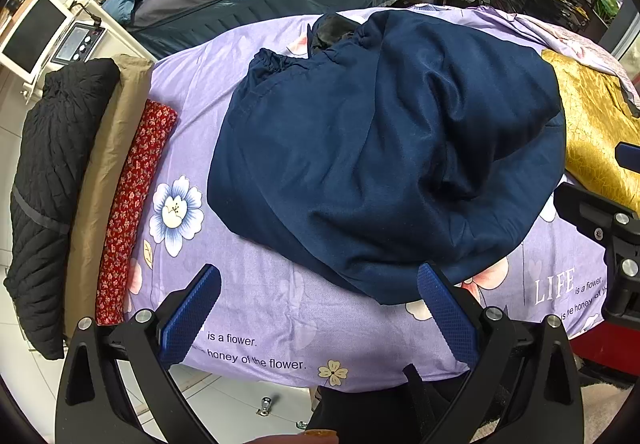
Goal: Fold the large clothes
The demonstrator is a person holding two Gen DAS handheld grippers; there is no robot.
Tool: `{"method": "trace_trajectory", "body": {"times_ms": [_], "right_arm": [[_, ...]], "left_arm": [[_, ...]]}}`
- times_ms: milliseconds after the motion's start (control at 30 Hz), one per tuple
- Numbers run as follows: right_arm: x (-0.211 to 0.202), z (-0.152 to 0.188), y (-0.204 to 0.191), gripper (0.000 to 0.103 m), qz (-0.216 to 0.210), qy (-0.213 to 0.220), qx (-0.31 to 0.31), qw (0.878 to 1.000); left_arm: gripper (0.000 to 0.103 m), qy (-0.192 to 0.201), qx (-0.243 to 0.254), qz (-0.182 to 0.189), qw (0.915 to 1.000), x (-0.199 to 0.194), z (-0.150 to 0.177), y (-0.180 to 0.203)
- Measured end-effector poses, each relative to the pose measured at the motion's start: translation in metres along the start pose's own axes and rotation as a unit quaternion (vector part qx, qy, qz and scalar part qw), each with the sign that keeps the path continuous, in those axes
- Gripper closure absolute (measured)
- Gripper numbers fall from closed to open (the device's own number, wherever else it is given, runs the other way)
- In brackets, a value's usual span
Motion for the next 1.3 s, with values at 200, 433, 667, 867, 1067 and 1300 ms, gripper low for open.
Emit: {"method": "trace_trajectory", "body": {"times_ms": [200,433,667,867,1067,1300], "right_arm": [[0.0004,0.0005,-0.0002,0.006,0.0,0.0,0.0,1.0],[0.0009,0.0005,0.0001,0.006,0.0,-0.001,0.001,1.0],[0.0016,0.0016,-0.0004,0.006,-0.001,-0.002,0.0,1.0],[0.0022,0.0031,-0.0001,0.006,-0.002,-0.003,0.001,1.0],[0.0025,0.0029,0.0002,0.006,-0.003,-0.003,0.001,1.0],[0.0025,0.0027,0.0001,0.006,-0.003,-0.005,0.002,1.0]], "left_arm": [[0.006,-0.003,0.001,0.001,1.0,0.001,-0.0004,0.0009],[0.006,-0.004,0.001,0.001,1.0,0.002,-0.0009,0.0011],[0.007,-0.005,0.002,0.002,1.0,0.0025,-0.0011,0.0019],[0.006,-0.006,0.002,0.002,1.0,0.004,-0.0011,0.0031],[0.006,-0.006,0.003,0.003,1.0,0.004,-0.001,0.003],[0.006,-0.008,0.004,0.004,0.9999,0.0058,0.0015,0.0048]]}}
Point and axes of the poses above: each gripper's, at about its wrist camera, not at the fingertips, and x roughly the way its jaws point, y to its right, z to its underside, the point moved 7 cm from there along x, roughly the way its jaws point, and after that the axes turned 11 degrees about -y, right-handed, at the moved point
